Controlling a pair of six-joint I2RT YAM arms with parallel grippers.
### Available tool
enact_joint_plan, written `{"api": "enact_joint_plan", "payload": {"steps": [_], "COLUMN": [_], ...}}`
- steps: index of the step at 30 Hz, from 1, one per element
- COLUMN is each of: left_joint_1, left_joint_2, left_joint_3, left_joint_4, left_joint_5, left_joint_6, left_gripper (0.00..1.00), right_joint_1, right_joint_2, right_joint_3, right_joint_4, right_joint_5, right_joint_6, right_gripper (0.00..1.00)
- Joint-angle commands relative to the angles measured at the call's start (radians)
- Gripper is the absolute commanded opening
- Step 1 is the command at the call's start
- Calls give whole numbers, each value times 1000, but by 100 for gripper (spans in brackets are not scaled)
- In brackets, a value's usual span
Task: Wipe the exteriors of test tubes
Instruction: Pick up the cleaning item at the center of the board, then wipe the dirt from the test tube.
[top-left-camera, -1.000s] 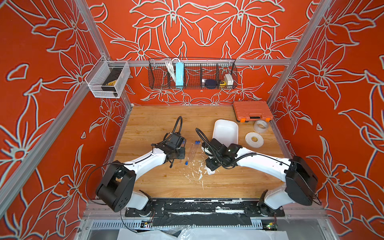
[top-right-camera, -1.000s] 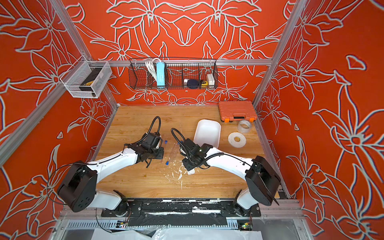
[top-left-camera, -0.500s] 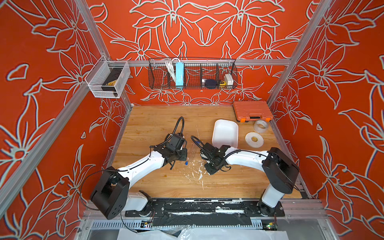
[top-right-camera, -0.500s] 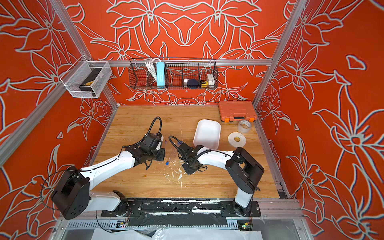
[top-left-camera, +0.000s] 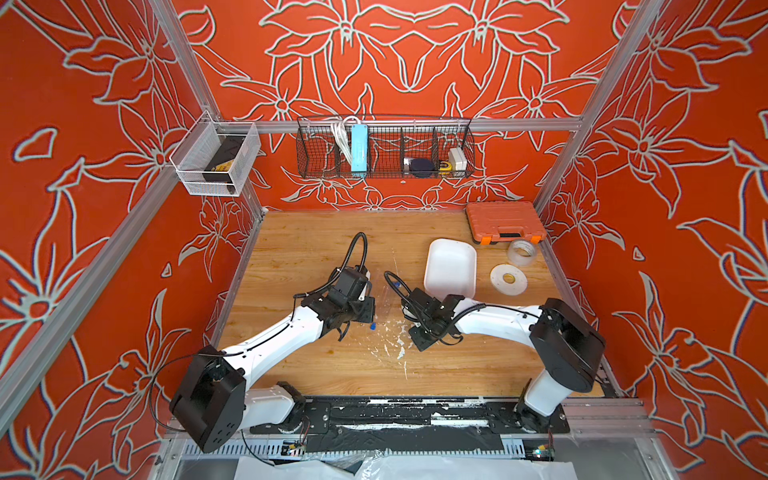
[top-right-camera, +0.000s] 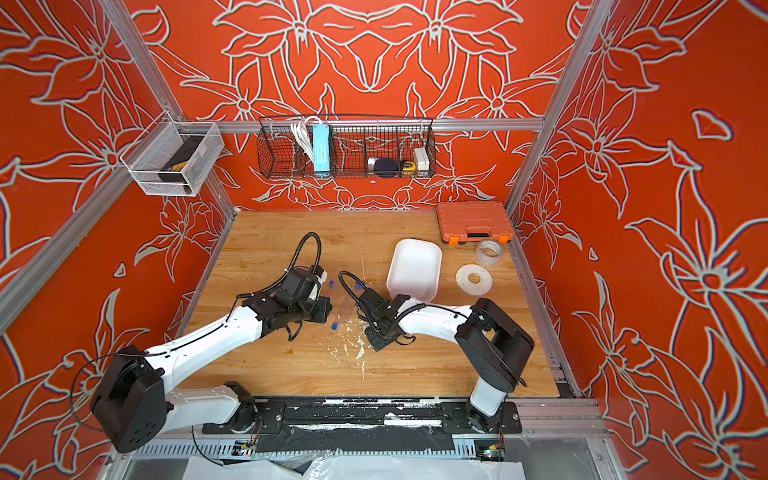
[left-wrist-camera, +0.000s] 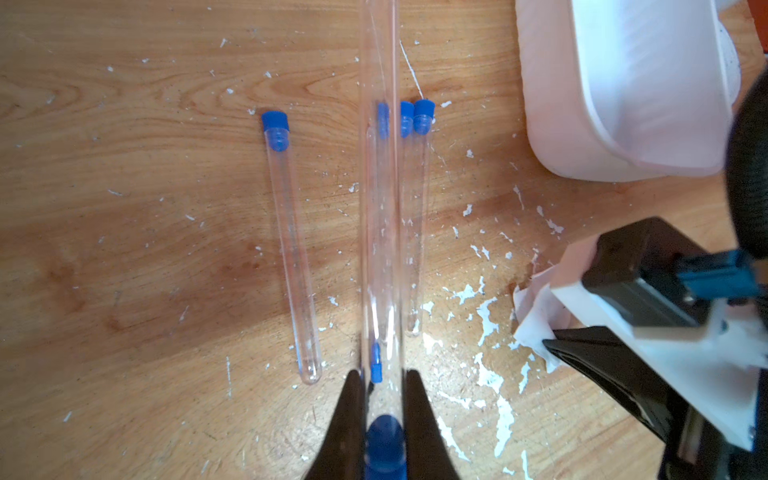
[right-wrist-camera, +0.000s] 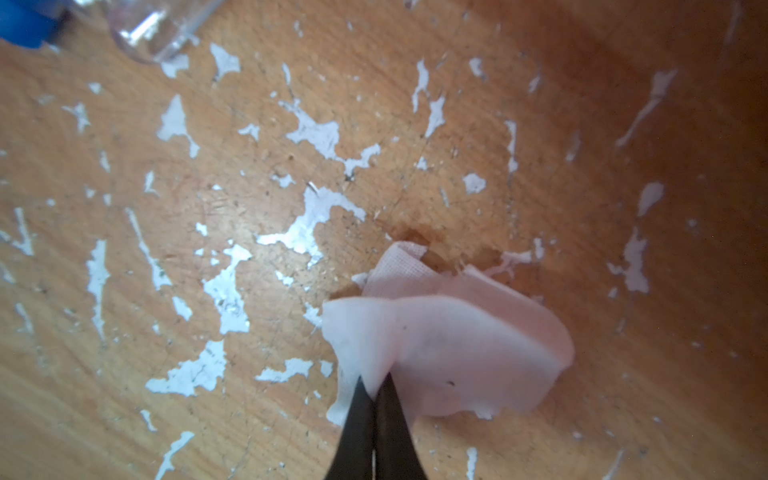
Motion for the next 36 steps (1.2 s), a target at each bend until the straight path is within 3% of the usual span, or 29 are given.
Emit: {"api": "enact_joint_plan", "payload": {"steps": [1,10,16,24,31,36], "left_joint_1": [-25,-72,-96,-106,-122,-142], "left_joint_2": [-32,-130,-188,-212,-175,-174], "left_joint_3": [-32,-103,-126,-135,-170,-208], "left_joint_4": [24,138,184,196,217,310], "left_joint_5": [79,316,412,414,284,354], "left_joint_6": [-4,-5,-15,-25,-38,-61], "left_gripper": [10,10,11,10,8,8], "right_joint_1": [5,2,-1,-2,-6,-16], "right_joint_2": [-78,-303,-364,-397,-422,-460], "right_joint_3": [-34,-115,-120,-122,-150,-185], "right_joint_4": [79,199,249,293,247,300], "right_joint_5": [-52,-120,-190,-227,-156,-190], "right_joint_6": [11,-8,-22,-8,1,16], "right_gripper": [0,0,0,0,0,0]}}
